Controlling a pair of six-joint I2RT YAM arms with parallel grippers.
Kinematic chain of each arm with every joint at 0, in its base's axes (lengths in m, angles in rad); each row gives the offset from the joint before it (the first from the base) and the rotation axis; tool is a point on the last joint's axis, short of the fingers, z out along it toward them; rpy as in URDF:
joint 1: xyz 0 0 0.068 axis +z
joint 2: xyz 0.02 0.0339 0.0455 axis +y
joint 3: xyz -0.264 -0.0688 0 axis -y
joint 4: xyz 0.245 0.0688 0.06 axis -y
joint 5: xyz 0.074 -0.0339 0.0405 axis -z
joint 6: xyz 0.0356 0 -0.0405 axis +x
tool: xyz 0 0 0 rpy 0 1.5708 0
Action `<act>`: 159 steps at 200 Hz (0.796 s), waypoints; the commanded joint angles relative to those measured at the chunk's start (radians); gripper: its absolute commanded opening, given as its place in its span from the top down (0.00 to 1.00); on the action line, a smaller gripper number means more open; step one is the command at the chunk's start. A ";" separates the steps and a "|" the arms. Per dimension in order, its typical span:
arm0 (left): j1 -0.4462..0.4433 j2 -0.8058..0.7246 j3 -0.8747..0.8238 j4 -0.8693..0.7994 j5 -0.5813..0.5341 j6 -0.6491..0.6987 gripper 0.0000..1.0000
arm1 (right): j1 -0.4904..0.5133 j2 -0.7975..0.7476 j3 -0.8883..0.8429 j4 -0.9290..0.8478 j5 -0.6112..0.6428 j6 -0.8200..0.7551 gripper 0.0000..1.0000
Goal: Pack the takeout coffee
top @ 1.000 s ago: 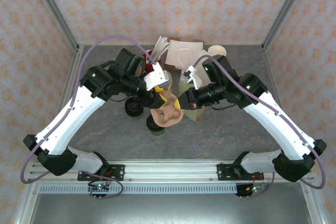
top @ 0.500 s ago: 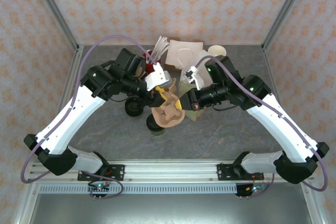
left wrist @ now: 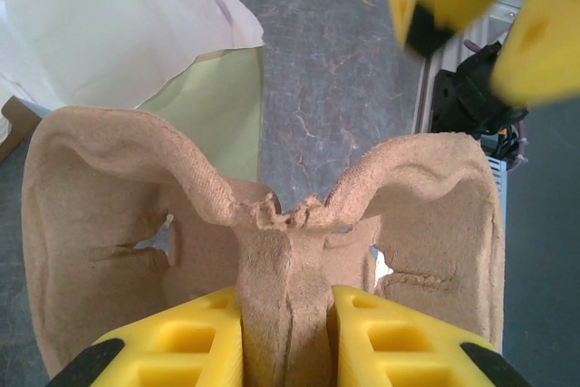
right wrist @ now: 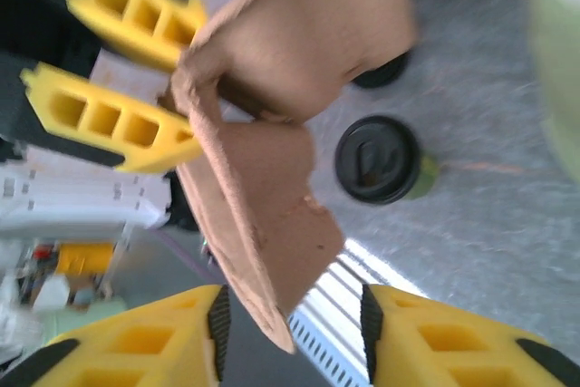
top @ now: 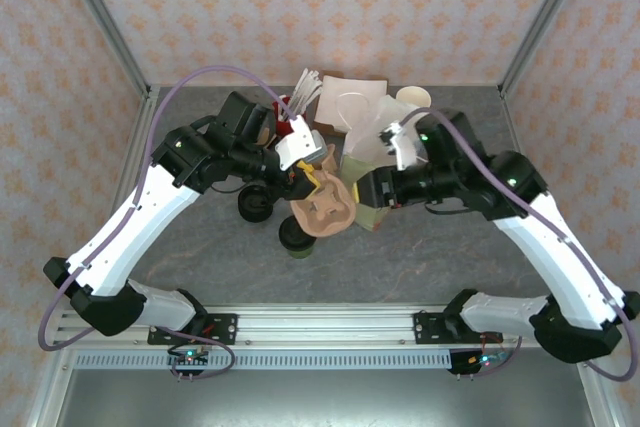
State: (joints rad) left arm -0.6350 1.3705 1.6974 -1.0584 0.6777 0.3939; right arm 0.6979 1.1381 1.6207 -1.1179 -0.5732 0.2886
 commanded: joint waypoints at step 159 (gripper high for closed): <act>-0.003 -0.039 0.059 0.076 -0.062 -0.089 0.74 | -0.092 0.191 -0.011 -0.023 0.816 0.260 0.38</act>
State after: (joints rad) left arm -0.6350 1.3590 1.7351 -1.0168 0.6346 0.3336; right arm 0.6212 1.3216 1.6138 -1.1286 0.1516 0.5289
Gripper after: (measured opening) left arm 0.254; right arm 0.612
